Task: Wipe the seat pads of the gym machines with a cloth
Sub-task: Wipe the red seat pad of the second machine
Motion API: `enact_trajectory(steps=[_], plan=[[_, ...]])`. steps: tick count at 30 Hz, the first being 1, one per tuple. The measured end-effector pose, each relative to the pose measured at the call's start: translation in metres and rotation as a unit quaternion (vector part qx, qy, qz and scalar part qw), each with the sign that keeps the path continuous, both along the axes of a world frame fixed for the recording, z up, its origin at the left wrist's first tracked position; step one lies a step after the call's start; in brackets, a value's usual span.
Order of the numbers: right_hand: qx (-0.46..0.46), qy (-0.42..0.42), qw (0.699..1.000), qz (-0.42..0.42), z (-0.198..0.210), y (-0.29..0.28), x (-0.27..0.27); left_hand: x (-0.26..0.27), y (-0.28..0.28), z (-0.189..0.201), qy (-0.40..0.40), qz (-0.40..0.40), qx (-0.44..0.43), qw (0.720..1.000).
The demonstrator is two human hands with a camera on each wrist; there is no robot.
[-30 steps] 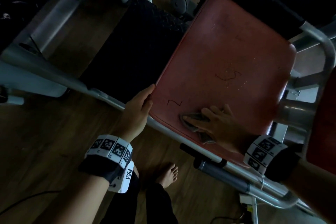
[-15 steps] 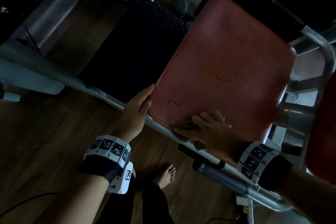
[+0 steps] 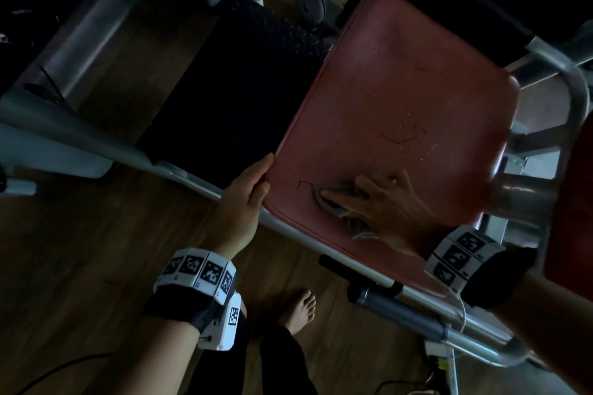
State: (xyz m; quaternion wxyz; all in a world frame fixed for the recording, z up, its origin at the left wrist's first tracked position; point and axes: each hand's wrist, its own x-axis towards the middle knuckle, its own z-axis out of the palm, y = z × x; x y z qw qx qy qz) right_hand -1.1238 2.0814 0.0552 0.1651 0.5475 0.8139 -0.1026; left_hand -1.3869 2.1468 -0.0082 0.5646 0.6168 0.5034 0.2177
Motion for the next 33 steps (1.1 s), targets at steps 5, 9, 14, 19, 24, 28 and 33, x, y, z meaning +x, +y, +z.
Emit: enact_trajectory(steps=[5,9,14,19,24,28,33], plan=[[-0.016,0.013,0.999,-0.028,-0.003,0.006,-0.006,-0.002,0.001,-0.001,-0.002,-0.006,0.007,1.0],[-0.013,0.019,1.0,0.013,-0.004,-0.005,-0.006,-0.001,0.0,-0.002,-0.005,-0.004,0.013,1.0],[-0.013,0.014,1.0,-0.012,-0.004,0.017,-0.019,-0.001,0.0,-0.005,-0.017,0.0,0.015,1.0],[-0.018,0.016,1.0,-0.007,-0.004,0.007,-0.011,-0.002,0.001,-0.003,-0.018,-0.001,0.011,1.0],[-0.019,0.008,1.0,-0.007,-0.004,0.014,-0.019,0.0,-0.001,-0.003,-0.017,0.01,0.004,1.0],[-0.011,0.022,1.0,-0.01,-0.002,0.019,-0.029,-0.001,0.001,-0.003,-0.032,0.008,-0.001,0.999],[-0.009,0.028,1.0,0.008,-0.004,-0.002,-0.03,-0.003,0.003,-0.002,-0.022,-0.005,0.023,0.999]])
